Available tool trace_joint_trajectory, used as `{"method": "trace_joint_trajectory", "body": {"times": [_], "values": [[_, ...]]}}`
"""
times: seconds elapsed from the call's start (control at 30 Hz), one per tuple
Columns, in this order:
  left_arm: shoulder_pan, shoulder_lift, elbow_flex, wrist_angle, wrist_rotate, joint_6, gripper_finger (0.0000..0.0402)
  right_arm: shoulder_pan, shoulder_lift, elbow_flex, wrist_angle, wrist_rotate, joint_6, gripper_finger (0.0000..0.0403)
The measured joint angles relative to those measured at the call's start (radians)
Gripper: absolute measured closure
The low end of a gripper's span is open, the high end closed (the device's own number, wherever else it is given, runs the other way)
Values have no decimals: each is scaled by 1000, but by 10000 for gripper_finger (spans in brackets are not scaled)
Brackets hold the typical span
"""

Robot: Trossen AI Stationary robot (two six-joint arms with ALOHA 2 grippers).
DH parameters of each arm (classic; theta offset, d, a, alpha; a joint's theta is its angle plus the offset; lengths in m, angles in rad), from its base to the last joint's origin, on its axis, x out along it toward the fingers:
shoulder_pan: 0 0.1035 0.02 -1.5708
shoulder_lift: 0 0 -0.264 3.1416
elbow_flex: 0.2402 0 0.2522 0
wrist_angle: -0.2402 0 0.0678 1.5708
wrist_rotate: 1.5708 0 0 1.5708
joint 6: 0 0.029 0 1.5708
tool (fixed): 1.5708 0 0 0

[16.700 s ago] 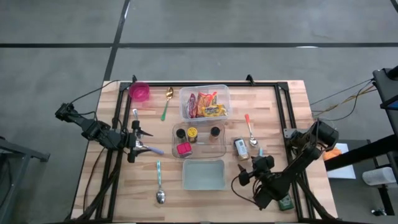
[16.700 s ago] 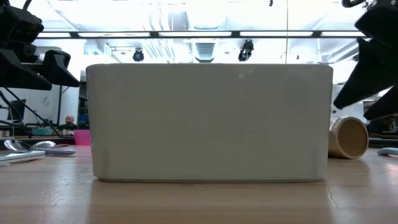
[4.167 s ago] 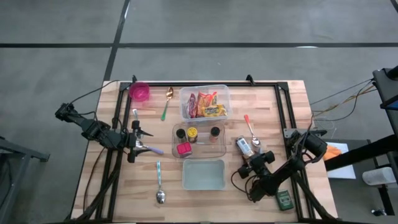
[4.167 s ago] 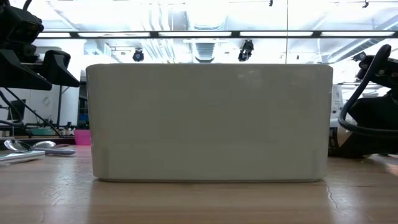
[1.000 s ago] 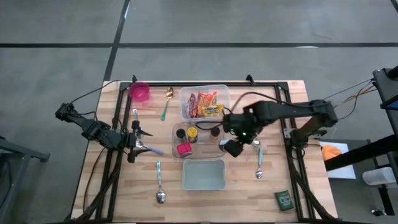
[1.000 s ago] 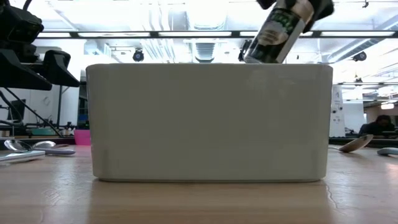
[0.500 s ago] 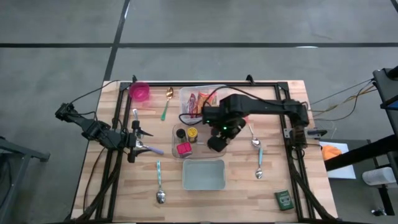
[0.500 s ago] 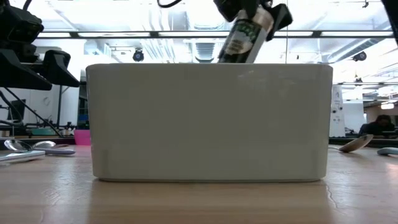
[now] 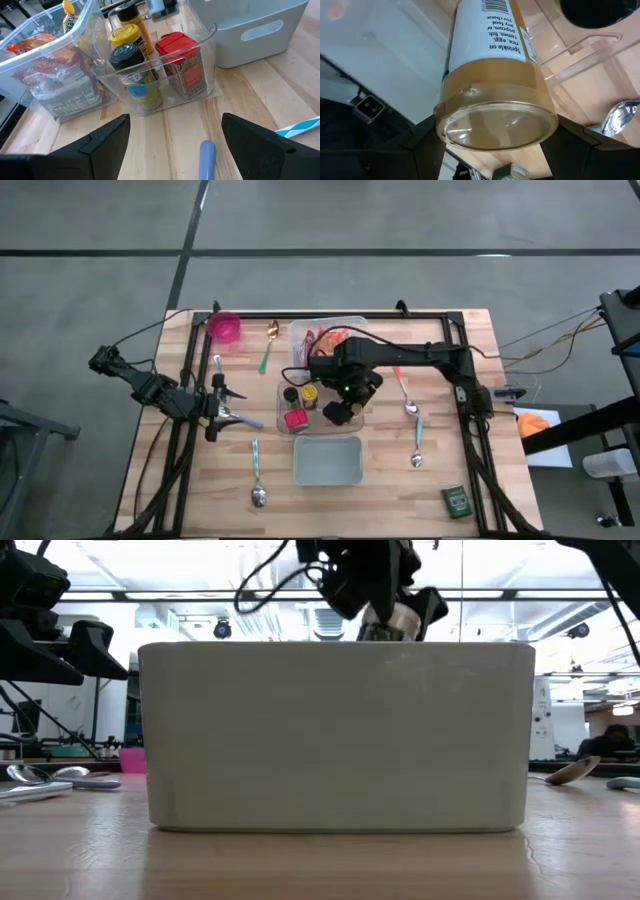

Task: Pick & Place Food Item
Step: Put the gold spice bottle into the transparent bin

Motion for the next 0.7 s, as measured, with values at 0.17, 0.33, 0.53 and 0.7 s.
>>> {"method": "trace_joint_trajectory", "body": {"times": [0.17, 0.33, 0.53, 0.7], "values": [[0, 0, 0, 0, 0, 0, 85, -8, 45, -5, 0, 0, 0, 137], [0, 0, 0, 0, 0, 0, 85, -17, 81, -9, 0, 0, -8, 137], [0, 0, 0, 0, 0, 0, 85, -30, 133, -12, 0, 4, -21, 137], [0, 0, 0, 0, 0, 0, 85, -33, 170, -9, -4, -7, -53, 137]]}}
